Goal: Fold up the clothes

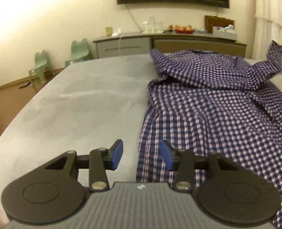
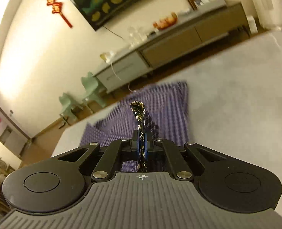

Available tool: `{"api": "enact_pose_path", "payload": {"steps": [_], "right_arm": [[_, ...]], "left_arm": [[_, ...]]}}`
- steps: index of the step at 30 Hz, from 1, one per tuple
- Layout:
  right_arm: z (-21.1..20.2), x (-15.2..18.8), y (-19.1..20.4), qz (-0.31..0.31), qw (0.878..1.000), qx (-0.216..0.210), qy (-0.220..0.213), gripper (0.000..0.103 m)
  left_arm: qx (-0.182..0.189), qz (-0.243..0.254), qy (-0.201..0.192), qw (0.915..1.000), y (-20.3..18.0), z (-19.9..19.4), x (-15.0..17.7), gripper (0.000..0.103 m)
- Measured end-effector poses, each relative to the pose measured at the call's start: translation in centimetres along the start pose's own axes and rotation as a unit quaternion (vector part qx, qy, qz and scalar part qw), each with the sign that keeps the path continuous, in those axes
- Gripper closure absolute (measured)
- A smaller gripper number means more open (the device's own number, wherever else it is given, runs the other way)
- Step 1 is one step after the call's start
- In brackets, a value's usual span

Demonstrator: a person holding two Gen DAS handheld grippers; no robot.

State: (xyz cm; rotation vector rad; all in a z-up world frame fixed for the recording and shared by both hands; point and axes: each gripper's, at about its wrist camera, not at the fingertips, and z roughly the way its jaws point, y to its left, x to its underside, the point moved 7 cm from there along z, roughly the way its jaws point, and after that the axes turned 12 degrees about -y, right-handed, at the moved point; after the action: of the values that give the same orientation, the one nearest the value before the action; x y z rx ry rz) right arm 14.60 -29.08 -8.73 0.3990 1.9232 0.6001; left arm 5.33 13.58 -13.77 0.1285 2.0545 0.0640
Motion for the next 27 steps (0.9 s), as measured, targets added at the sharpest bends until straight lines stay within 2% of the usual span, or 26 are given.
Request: {"api": "enact_pose_path", "payload": {"steps": [4,6,8,10,15,17,18,20,23,25,27], "right_arm": [[0.8,1.6,-1.6,0.029,0.999,-0.028,0.000,0.101],[1.2,1.5,-2.0,0.036,0.998,-0.045,-0.002,0.101],[1.0,0.8,-1.6,0.039,0.997,-0.070,-0.011,0.101],[0.9,0.1,-0.8,0.038,0.995,-0.090,-0.019,0.101],[1.7,-1.5,1.1,0.013,0.993,-0.112,-0.024,0.101],[1.5,-3.2,1.2,0.012,0.993,-0.113,-0.042,0.101],[1.3,-4.1,1.3,0.012,0.992,-0.113,-0.052,0.101],[-0.2,-5.8,0.0,0.029,0.991,-0.108,-0.075,0.101],[-2.4,-7.9,-3.0,0.062,0.989,-0.081,-0.108,0.101],[-3.3,-8.4,-5.0,0.078,0.988,-0.058,-0.118,0.101],[-3.3,-8.2,-6.4,0.087,0.989,-0.036,-0.116,0.101]], "left_arm": [[-0.017,-0.040,0.028,0.9987,1.0,-0.8,1.1,0.059],[-0.026,-0.061,0.042,0.9969,1.5,-1.2,1.7,0.063],[-0.025,-0.080,0.057,0.9948,1.6,-1.6,2.3,0.088],[-0.020,-0.084,0.061,0.9944,1.3,-1.9,2.7,0.098],[-0.066,-0.061,0.036,0.9953,0.3,-2.7,1.9,0.102],[-0.075,-0.042,0.014,0.9962,-0.7,-4.2,1.1,0.102],[-0.084,-0.014,-0.004,0.9964,-1.6,-5.2,0.6,0.102],[-0.104,0.057,-0.046,0.9919,-3.5,-7.2,-0.4,0.102],[-0.101,0.120,-0.072,0.9850,-6.3,-9.3,-0.1,0.101],[-0.085,0.145,-0.069,0.9834,-7.9,-9.5,1.0,0.101],[-0.068,0.162,-0.045,0.9833,-9.0,-9.0,2.5,0.101]]}}
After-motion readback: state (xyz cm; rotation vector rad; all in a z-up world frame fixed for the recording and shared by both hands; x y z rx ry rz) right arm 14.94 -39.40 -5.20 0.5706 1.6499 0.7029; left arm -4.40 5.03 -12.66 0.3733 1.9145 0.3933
